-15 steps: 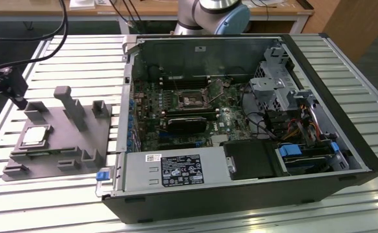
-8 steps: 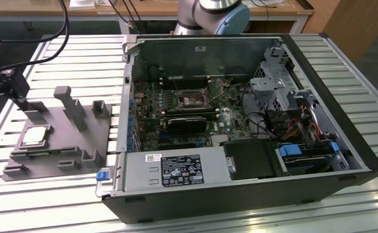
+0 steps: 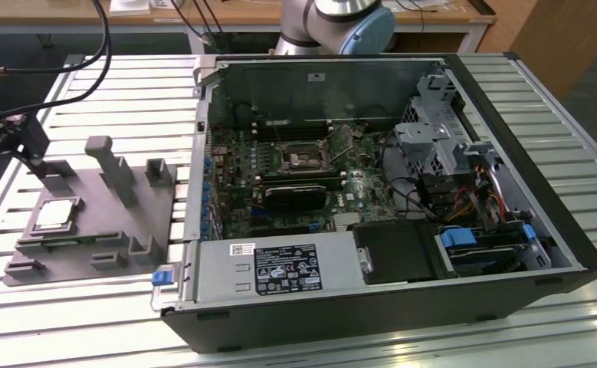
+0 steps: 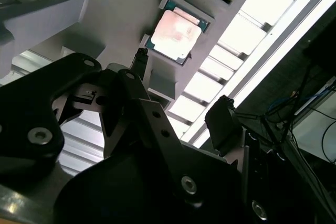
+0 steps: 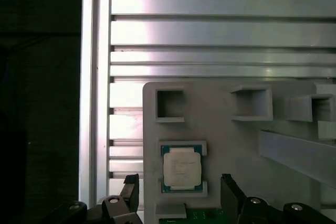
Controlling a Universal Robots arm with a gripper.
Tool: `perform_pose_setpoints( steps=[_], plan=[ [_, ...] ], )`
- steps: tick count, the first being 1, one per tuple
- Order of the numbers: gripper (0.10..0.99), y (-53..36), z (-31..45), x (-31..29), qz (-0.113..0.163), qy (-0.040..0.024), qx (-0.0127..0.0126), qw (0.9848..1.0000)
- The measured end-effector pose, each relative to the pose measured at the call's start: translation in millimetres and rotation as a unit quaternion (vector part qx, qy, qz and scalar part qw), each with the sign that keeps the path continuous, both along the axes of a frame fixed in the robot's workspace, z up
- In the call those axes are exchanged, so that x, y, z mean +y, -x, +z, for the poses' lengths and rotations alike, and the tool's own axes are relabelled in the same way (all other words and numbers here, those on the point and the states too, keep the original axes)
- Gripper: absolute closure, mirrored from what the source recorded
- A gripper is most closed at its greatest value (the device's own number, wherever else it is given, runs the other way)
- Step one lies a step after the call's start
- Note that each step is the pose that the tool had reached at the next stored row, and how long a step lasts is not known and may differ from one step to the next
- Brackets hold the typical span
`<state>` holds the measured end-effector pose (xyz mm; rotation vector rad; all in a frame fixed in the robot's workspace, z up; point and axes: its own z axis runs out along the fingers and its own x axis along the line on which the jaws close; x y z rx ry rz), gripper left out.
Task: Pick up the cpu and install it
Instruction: 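Pick up the cpu and move it towards the insertion slot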
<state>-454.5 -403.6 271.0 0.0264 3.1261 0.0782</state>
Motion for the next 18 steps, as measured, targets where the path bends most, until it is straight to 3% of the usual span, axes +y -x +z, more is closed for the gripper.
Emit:
perform_pose_setpoints(
  steps=[8, 18],
  plan=[
    [0.365, -0.1, -9.3, -0.7, 0.0, -0.0001, 0.0, 1.0],
    [0.365, 0.0, -26.8, -3.0, 0.005, -0.0001, 0.0004, 1.0]
  ],
)
